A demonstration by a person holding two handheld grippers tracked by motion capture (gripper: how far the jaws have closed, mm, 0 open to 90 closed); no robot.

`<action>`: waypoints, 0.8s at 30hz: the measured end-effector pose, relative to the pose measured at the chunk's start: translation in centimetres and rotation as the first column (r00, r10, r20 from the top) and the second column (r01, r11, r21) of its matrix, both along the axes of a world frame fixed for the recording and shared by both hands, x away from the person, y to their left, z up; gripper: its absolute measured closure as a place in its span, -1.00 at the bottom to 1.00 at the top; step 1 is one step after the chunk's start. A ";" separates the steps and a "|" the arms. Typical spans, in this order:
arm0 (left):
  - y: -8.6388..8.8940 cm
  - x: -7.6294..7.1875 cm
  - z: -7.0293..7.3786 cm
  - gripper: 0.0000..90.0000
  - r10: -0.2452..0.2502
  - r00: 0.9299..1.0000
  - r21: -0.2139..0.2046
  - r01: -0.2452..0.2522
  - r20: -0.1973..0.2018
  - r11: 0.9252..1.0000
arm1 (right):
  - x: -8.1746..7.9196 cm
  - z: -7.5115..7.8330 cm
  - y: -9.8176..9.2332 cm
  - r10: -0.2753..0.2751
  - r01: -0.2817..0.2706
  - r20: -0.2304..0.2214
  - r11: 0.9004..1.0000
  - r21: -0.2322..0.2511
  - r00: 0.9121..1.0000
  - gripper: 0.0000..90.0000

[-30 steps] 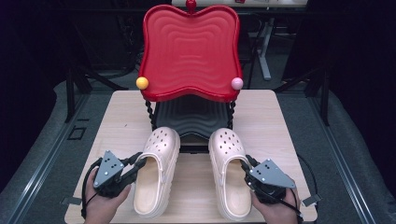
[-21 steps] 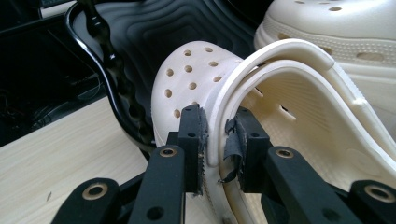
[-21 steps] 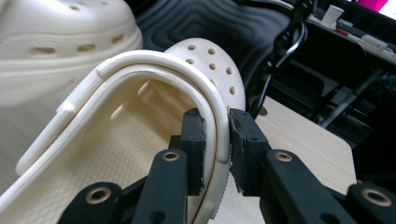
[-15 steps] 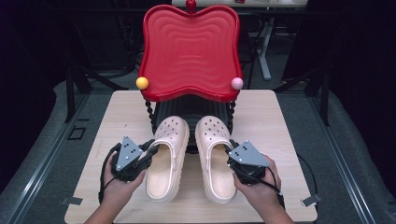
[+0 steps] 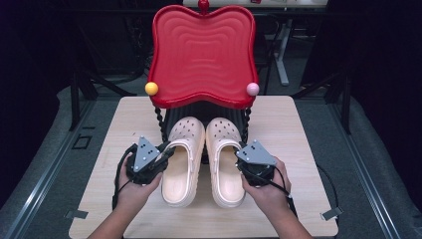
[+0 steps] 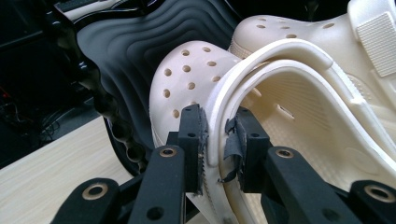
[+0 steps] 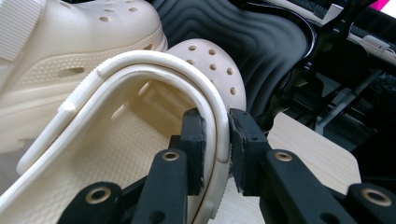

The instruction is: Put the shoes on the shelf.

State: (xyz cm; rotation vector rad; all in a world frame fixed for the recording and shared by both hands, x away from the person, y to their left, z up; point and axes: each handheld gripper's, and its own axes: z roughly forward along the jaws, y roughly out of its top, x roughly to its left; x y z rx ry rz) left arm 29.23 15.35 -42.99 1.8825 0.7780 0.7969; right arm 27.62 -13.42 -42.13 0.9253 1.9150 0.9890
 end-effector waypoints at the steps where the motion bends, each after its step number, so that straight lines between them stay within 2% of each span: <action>1: -0.1 0.2 0.0 0.68 0.004 1.000 0.006 -0.004 0.001 1.000 | 0.1 -0.1 0.1 -0.001 0.001 0.001 1.000 0.008 1.000 0.69; 6: -0.3 1.0 0.0 0.68 0.028 1.000 0.000 -0.028 0.007 1.000 | 0.8 -0.1 0.1 -0.016 0.016 0.001 1.000 0.006 1.000 0.69; 8: -0.3 1.4 0.1 0.68 0.044 0.999 -0.016 -0.044 -0.001 0.999 | 1.3 -0.1 0.0 -0.021 0.021 -0.001 1.000 0.014 1.000 0.69; 15: -0.2 1.8 0.3 0.68 0.045 0.999 -0.020 -0.045 -0.007 0.999 | 2.0 0.0 0.0 -0.036 0.036 0.004 0.999 0.030 0.999 0.69; 24: -0.6 2.6 0.4 0.69 0.043 0.999 -0.001 -0.043 -0.003 0.999 | 2.9 0.0 0.7 -0.060 0.059 0.025 0.997 0.043 0.998 0.70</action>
